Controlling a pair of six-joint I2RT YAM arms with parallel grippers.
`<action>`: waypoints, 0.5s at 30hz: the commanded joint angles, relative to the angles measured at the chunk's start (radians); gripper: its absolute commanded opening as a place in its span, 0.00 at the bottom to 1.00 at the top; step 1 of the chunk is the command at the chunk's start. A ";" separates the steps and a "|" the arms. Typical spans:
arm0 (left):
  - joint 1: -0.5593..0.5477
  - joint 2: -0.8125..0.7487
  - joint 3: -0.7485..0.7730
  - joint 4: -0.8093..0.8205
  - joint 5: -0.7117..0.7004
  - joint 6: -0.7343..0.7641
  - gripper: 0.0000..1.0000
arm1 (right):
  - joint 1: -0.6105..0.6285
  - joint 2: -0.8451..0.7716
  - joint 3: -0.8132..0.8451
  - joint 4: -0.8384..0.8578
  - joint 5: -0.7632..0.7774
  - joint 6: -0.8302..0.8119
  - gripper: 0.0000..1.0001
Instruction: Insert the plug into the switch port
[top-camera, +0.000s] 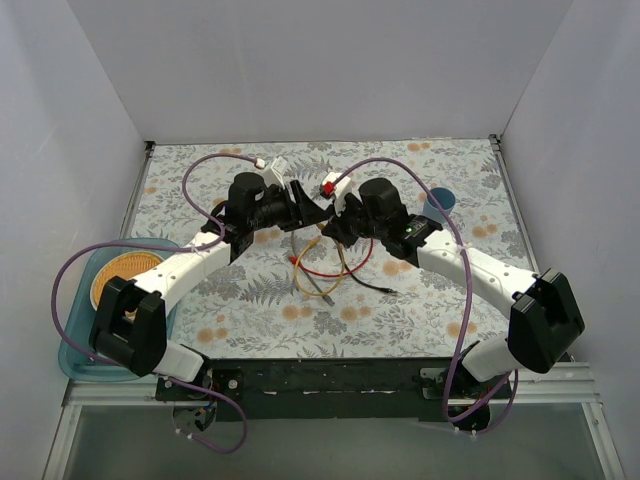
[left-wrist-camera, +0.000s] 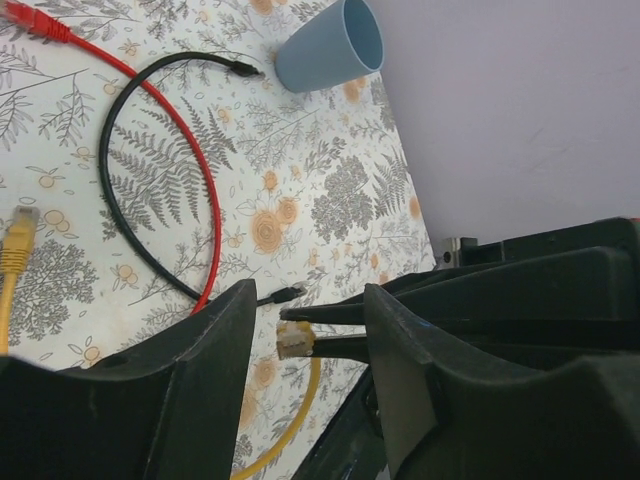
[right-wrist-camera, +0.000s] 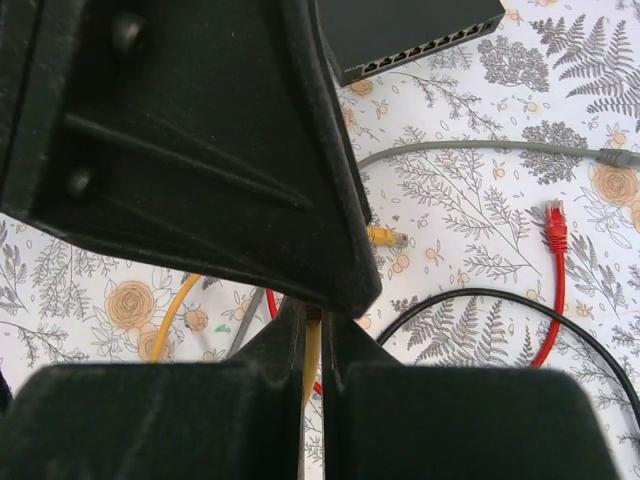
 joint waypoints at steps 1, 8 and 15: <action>-0.008 -0.009 0.039 -0.043 -0.051 0.049 0.45 | 0.003 -0.001 0.058 0.011 0.035 0.011 0.01; -0.009 0.000 0.047 -0.062 -0.065 0.058 0.31 | 0.003 -0.006 0.070 0.003 0.078 0.015 0.01; -0.015 0.011 0.049 -0.055 -0.078 0.045 0.00 | 0.005 -0.004 0.073 0.008 0.045 0.024 0.01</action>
